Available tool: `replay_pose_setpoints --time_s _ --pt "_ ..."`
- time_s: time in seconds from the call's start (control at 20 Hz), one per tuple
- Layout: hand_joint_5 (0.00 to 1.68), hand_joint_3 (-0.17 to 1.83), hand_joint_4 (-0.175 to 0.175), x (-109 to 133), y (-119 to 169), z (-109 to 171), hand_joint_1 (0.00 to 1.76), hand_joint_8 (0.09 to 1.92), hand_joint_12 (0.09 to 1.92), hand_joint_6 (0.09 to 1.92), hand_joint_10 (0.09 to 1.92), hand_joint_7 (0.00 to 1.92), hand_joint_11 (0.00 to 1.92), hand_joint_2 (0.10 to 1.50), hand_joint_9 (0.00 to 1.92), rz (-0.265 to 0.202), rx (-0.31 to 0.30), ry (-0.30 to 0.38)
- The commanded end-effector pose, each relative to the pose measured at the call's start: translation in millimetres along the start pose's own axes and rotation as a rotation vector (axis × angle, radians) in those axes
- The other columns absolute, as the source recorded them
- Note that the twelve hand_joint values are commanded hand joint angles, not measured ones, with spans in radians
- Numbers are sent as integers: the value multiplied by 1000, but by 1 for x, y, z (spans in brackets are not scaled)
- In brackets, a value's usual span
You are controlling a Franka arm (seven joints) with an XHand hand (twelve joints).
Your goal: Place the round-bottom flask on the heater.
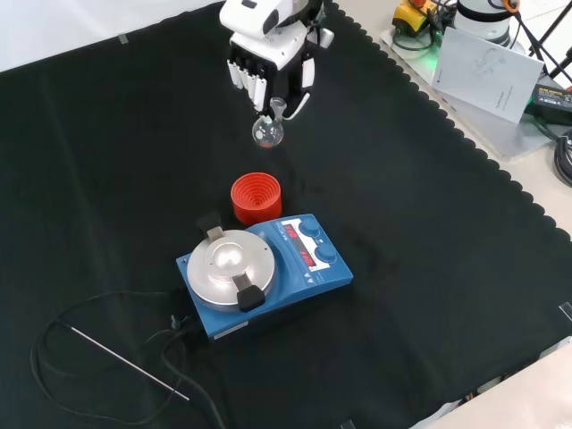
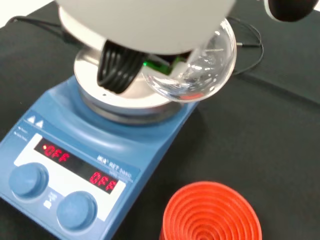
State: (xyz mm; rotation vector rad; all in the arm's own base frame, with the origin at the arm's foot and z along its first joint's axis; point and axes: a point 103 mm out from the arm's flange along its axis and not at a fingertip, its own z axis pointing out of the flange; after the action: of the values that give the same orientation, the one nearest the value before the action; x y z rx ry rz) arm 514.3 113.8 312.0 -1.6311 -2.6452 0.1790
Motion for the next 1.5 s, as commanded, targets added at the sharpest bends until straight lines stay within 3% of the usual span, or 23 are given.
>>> replay_pose_setpoints --time_s 0.05,0.85,1.5 --pt "1255 932 -175 13 13 -22 1330 597 954 660 377 1484 1569 477 1664 -47 6 -5" --pt "1256 936 -175 28 40 -32 1330 598 955 659 377 1485 1578 474 1666 -81 28 34" --pt "1255 936 -175 22 59 -53 1330 600 956 659 378 1484 1580 475 1668 -43 52 57"
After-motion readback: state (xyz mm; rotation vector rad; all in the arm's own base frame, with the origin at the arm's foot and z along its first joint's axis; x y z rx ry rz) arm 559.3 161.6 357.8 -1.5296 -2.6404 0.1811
